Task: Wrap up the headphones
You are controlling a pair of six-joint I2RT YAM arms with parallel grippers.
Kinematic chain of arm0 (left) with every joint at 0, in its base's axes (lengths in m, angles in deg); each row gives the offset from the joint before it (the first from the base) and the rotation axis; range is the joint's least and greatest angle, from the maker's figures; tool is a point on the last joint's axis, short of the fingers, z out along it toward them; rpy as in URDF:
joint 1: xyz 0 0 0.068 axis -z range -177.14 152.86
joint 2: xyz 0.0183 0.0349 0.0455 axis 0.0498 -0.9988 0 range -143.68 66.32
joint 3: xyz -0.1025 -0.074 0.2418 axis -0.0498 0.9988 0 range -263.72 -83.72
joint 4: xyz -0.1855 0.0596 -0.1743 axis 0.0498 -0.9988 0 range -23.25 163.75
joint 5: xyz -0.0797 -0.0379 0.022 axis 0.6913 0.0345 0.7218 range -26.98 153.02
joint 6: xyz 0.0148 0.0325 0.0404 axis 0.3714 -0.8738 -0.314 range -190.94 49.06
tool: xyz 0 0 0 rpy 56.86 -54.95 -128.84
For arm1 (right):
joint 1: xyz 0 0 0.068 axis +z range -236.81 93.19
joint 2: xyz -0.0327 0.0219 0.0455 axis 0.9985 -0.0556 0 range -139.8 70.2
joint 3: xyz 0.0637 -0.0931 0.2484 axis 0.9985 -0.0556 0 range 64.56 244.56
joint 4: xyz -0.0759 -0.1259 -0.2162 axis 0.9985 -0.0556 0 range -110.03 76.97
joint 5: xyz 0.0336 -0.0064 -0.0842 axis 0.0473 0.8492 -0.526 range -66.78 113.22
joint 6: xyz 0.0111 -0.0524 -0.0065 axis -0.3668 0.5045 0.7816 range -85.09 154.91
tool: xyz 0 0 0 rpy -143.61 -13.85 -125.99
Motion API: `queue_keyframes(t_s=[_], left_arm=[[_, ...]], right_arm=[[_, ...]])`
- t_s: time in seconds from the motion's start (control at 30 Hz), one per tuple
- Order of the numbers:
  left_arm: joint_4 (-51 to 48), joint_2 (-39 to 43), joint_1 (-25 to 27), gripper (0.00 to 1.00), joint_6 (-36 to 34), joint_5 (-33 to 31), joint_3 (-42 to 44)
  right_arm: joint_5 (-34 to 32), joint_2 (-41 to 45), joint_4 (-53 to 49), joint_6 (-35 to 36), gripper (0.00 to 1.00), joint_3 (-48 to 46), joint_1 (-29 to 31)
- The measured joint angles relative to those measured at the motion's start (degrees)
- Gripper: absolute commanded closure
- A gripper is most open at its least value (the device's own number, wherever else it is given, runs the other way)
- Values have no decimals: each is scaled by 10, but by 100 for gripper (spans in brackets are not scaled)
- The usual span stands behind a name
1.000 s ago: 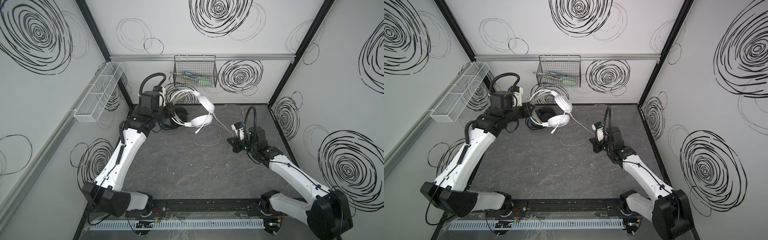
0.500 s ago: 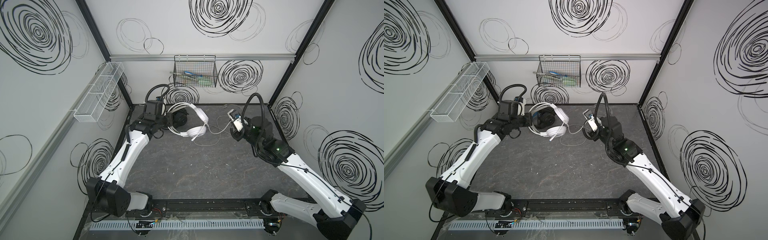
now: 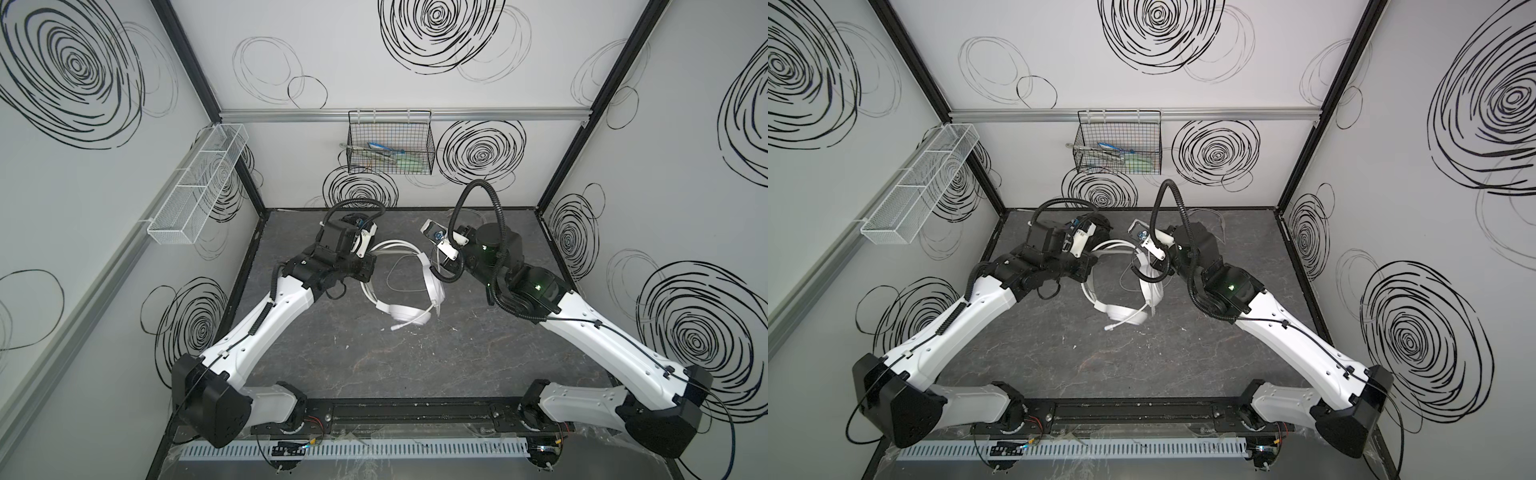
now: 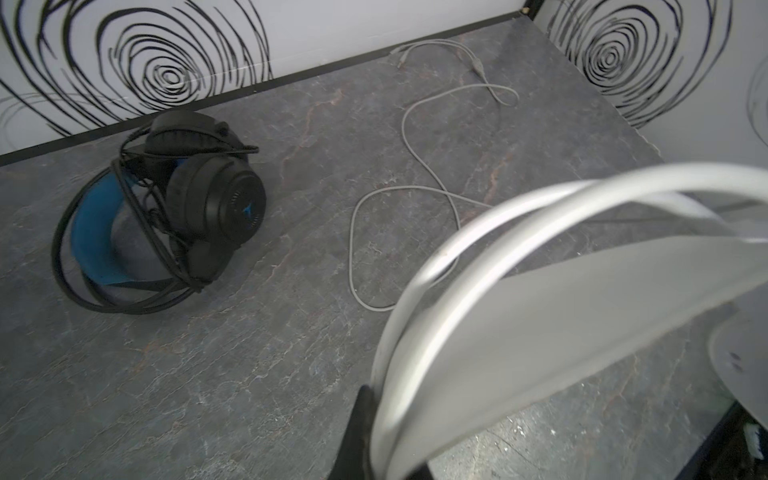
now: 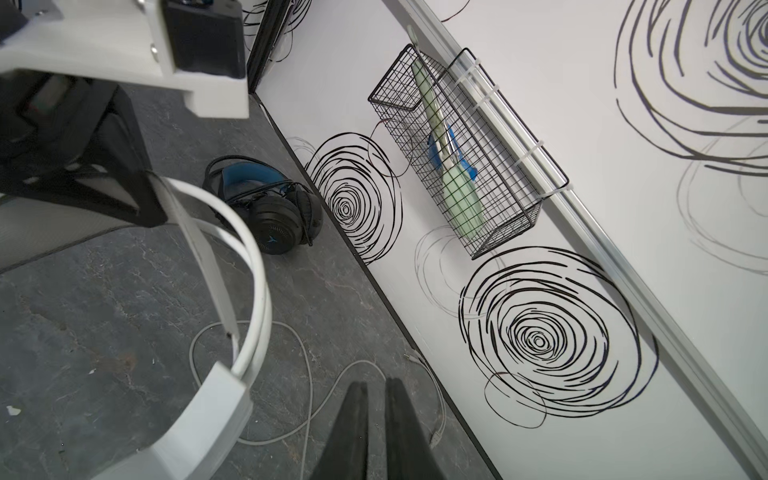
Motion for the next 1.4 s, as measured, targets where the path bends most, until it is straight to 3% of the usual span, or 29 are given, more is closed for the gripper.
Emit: queue_keyframes(t_s=[0.53,1.03,1.4], left_arm=[[55,38,90,100,-8,131,16],[56,68,96,100,14,146,8],[59,69,104,100,37,161,-35]], right_arm=[[7,-11,9,-9,76,-7,-1],[75,20,56,-130,75,-58,-109],[117,21,91,-184,73,-92,-133]])
